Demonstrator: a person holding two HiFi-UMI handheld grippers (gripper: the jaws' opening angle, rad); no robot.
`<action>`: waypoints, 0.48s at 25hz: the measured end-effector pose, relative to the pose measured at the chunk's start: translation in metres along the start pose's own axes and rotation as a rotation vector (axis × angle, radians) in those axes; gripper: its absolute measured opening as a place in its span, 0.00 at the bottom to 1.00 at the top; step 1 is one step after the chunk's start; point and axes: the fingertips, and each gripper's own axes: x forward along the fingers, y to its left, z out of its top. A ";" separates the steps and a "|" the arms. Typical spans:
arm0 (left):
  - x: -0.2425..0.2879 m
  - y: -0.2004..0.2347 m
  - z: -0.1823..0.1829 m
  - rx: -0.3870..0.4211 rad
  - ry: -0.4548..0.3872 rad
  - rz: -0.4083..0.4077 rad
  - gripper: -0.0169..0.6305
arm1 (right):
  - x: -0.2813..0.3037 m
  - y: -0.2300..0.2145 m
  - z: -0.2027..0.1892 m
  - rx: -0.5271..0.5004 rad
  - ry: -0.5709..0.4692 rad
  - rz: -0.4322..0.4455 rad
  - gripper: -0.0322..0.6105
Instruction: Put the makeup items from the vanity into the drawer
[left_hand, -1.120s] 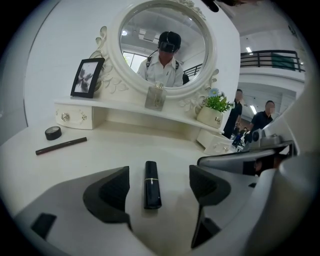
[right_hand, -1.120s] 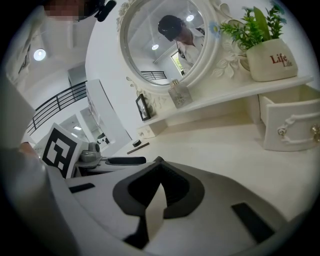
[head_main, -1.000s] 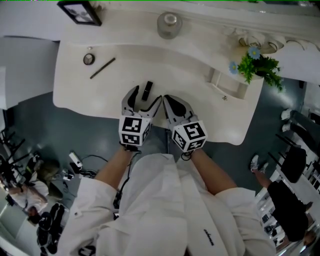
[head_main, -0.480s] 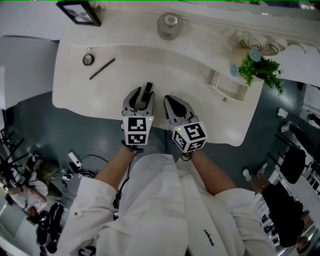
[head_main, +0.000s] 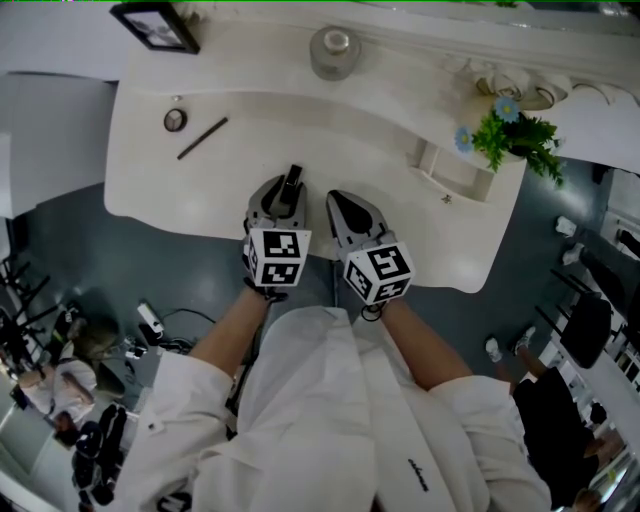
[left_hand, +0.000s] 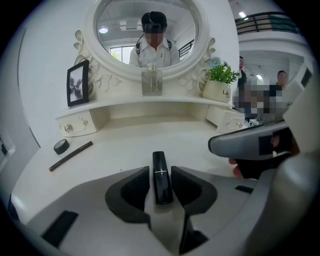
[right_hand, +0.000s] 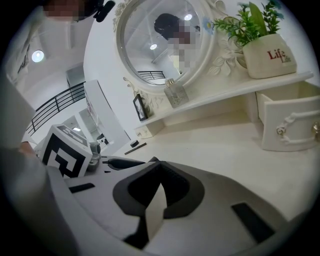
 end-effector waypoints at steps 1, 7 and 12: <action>0.000 -0.001 0.001 0.008 0.000 -0.004 0.26 | 0.000 0.000 0.000 0.001 -0.001 0.000 0.08; -0.001 -0.005 0.000 0.051 0.005 -0.036 0.21 | -0.002 -0.001 0.002 0.004 -0.006 0.005 0.08; -0.001 -0.006 0.000 0.045 0.006 -0.035 0.20 | -0.007 -0.003 0.002 0.008 -0.009 0.000 0.08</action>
